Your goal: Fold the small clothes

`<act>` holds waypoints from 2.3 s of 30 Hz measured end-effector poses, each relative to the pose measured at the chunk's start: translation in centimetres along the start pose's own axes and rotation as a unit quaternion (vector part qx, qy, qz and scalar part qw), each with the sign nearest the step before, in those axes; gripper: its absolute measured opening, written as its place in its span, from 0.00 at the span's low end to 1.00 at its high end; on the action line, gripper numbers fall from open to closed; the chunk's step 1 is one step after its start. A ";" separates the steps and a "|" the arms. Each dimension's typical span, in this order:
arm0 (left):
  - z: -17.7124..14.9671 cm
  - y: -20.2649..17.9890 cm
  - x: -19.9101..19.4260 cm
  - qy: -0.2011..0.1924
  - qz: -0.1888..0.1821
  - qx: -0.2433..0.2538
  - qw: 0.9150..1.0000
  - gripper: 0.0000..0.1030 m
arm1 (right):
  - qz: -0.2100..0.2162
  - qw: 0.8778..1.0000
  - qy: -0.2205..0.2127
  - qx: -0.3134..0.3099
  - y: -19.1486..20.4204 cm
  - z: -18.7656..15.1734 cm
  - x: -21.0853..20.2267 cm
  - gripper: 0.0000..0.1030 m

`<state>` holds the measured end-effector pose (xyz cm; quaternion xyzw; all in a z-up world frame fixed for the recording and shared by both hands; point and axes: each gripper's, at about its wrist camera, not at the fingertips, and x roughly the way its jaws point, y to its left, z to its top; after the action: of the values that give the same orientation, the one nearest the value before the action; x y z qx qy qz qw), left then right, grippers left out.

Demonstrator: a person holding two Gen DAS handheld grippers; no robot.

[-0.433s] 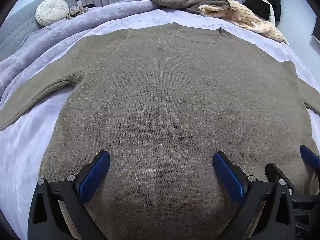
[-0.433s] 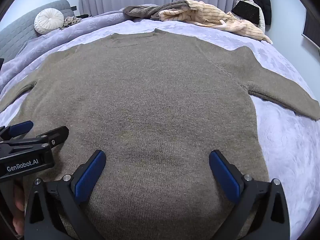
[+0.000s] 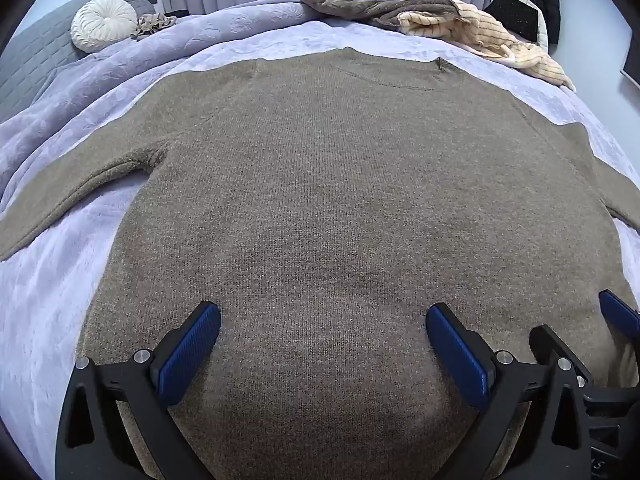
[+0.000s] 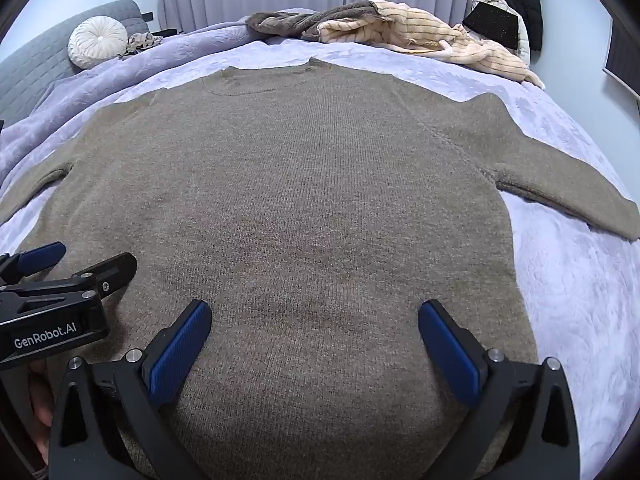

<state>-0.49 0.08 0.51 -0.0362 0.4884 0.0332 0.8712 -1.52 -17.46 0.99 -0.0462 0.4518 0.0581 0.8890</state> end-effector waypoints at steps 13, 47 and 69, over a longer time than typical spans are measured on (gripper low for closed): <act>0.2 -0.2 0.2 0.004 0.008 0.006 1.000 1.00 | -0.020 1.000 -0.011 -0.005 0.9 -0.5 -0.7 1.00; 2.9 1.0 1.6 0.130 0.003 -0.024 0.991 1.00 | -0.005 0.994 0.105 0.024 0.0 2.0 0.6 1.00; 3.3 -0.4 -2.7 0.074 0.031 -0.022 0.997 1.00 | -0.024 0.998 0.062 0.002 -1.6 3.8 -2.8 1.00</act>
<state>0.92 -0.11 4.52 -0.0426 0.5515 0.0685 0.8303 0.15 -18.73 5.54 -0.0594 0.5046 0.0327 0.8607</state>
